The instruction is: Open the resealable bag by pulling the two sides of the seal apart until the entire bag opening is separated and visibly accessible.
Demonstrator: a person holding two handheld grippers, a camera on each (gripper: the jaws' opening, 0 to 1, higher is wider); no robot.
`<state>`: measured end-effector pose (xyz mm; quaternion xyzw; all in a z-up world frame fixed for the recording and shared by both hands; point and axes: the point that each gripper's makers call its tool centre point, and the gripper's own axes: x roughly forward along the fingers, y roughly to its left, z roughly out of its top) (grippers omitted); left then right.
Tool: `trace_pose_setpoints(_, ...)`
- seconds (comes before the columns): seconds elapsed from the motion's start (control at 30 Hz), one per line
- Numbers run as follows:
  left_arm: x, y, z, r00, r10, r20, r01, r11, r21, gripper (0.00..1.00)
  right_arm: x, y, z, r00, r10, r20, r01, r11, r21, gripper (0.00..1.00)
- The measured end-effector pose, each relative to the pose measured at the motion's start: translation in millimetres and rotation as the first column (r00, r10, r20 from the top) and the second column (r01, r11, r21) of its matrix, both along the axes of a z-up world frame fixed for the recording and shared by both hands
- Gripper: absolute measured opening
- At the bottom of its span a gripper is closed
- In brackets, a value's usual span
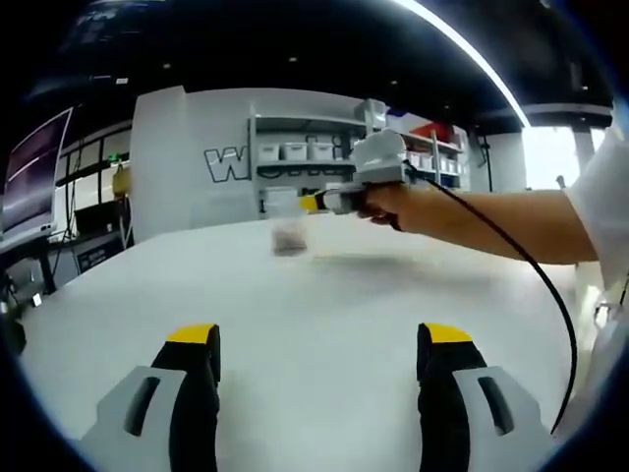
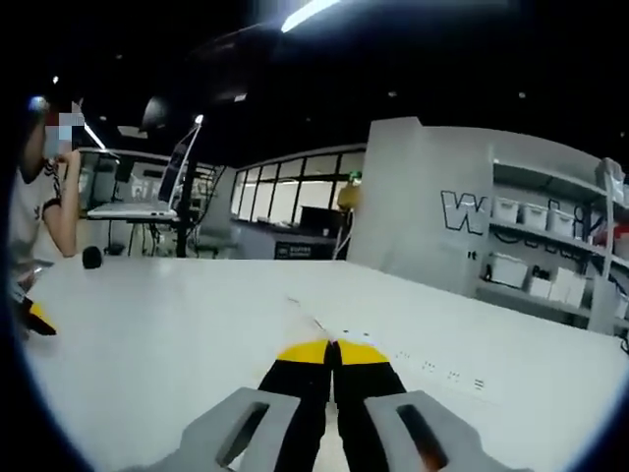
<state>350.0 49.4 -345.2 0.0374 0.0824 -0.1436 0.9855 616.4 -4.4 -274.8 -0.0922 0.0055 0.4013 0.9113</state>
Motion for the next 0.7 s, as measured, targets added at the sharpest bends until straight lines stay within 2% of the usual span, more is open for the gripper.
trace_pose_setpoints(0.23,0.5,0.6,0.3,1.0,0.001,-0.001,-0.001,1.0,-0.002,0.82,-17.8,-0.2,6.6,0.999,0.027,-0.022,-0.026,0.999,0.04,0.0)
trace_pose_setpoints(0.57,0.9,-0.3,0.0,1.0,0.0,-0.004,0.0,1.0,-0.002,0.82,-31.1,-3.6,18.7,0.999,0.039,-0.031,-0.036,0.995,0.09,0.0)
trace_pose_setpoints(0.7,1.2,0.0,0.2,1.0,0.001,-0.004,-0.001,1.0,-0.003,0.82,-35.9,-3.8,17.1,0.999,0.044,-0.032,-0.041,0.995,0.093,0.0)
